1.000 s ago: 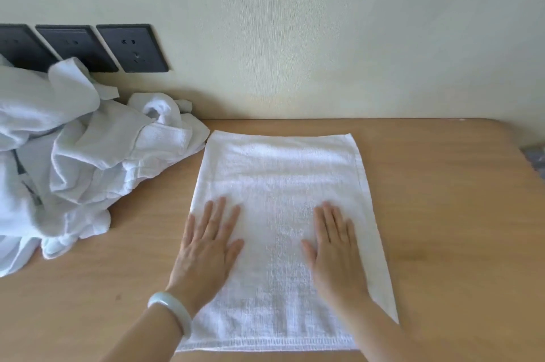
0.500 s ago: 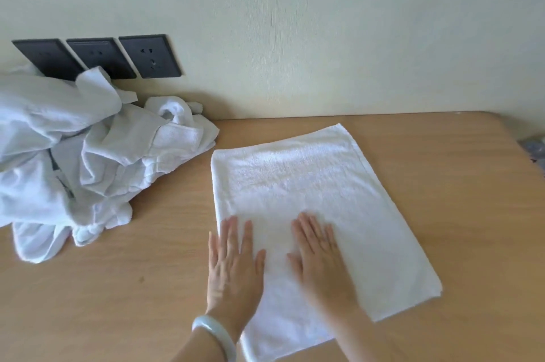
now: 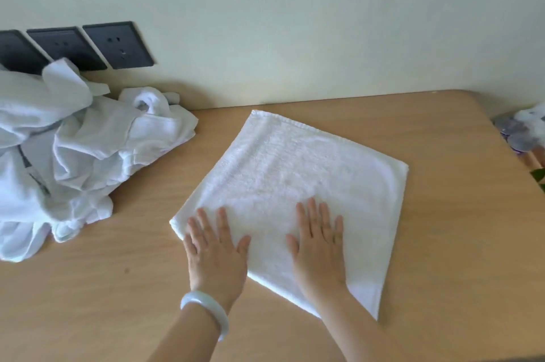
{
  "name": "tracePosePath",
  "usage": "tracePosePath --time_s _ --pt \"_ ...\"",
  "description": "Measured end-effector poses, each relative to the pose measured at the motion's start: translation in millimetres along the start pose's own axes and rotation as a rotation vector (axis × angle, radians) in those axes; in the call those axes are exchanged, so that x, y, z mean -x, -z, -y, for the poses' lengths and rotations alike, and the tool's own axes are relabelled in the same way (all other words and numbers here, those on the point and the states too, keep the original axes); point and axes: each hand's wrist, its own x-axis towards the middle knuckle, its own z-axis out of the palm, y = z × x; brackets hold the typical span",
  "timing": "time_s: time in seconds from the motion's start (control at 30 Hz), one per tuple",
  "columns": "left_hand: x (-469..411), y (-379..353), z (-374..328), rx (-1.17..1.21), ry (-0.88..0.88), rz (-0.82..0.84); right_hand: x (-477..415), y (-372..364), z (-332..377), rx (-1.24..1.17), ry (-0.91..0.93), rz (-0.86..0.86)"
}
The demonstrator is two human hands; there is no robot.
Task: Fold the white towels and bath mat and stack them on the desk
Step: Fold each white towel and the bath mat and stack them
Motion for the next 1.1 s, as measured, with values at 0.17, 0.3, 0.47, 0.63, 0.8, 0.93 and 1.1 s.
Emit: tracePosePath --time_s 0.17,0.3,0.47,0.63,0.8,0.93,1.1 --pt "44 28 -24 -0.033 0.041 0.093 7 22 -69 -0.045 0.311 0.038" --pt "11 25 -37 0.047 -0.321 -0.244 -24 36 -39 -0.206 0.236 -0.079" --pt "-33 -8 -19 0.070 -0.453 -0.148 -48 4 -27 -0.060 0.304 0.035" --pt "-41 -17 27 0.170 -0.173 -0.258 -73 29 -127 0.070 -0.102 0.059" --pt "-64 5 -5 0.146 -0.311 -0.328 -96 41 -101 0.106 -0.085 0.045" --pt "-115 29 -38 0.071 -0.470 -0.259 -120 21 -53 0.035 0.183 0.111" --pt "-151 22 -15 -0.001 -0.321 -0.139 -152 19 -103 0.145 -0.026 0.110"
